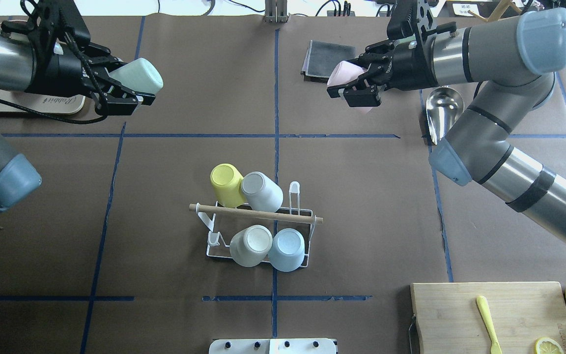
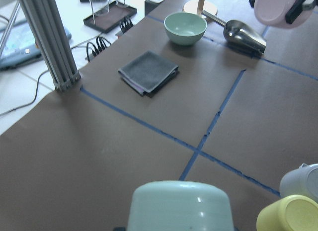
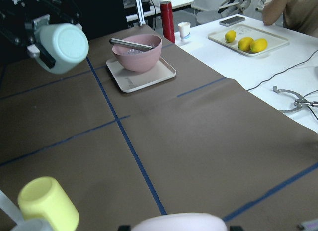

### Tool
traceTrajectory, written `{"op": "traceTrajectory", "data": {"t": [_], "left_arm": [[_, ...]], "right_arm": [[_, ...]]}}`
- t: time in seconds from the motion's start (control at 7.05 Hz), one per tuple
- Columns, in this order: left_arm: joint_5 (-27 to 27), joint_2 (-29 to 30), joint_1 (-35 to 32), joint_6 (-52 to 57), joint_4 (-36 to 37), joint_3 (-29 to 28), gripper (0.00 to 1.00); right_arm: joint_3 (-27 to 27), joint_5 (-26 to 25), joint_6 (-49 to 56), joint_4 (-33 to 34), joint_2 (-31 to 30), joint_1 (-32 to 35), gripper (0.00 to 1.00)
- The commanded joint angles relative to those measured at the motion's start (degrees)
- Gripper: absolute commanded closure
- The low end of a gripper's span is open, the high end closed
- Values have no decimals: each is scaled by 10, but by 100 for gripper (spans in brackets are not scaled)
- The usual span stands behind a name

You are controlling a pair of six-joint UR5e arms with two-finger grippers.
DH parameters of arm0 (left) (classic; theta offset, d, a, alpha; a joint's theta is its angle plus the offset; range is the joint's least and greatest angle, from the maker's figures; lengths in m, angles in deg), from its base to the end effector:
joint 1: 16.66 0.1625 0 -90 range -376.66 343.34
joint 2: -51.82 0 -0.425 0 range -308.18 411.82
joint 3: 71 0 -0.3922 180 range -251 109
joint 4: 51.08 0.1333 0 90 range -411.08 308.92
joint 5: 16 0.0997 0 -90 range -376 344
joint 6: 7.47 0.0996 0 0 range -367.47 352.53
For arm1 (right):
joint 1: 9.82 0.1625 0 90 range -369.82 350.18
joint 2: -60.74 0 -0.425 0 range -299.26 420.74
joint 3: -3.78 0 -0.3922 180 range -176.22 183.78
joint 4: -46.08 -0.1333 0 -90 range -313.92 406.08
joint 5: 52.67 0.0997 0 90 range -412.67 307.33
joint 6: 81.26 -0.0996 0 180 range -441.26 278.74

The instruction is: Place cup on cup holder

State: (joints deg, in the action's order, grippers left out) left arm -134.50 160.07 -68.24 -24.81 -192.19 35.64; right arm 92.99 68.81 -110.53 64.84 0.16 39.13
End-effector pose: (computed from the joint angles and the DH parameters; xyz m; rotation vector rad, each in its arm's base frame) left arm 0.2740 -0.4835 0.2484 1.1289 1.0569 0.6652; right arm -0.3456 -0.5206 0.2320 1.1654 -1.3170 -0.6274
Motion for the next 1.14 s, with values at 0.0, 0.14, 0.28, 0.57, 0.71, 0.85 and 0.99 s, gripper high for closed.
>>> {"op": "traceTrajectory", "data": {"t": [0.0,0.14,0.28,0.57,0.71,0.85,0.99], "left_arm": [[144,-49,100,-10,-113,43,92],[180,-52,133,-9,-146,45,92],[213,-52,179,-9,-188,46,93],[297,-68,272,-8,-304,44,93],[331,-77,309,-3,-349,40,93],[352,-79,333,0,-410,19,93],[357,-90,340,18,-486,-16,93]], "right_arm": [[3,-80,-81,-107,-1,-50,100],[3,-118,-91,-147,-1,-81,100],[-1,-161,-92,-179,-2,-114,100],[-22,-203,-92,-230,-1,-149,100],[-42,-203,-90,-249,2,-150,100],[-53,-205,-88,-252,3,-162,100],[-73,-214,-84,-268,10,-173,100]]}}
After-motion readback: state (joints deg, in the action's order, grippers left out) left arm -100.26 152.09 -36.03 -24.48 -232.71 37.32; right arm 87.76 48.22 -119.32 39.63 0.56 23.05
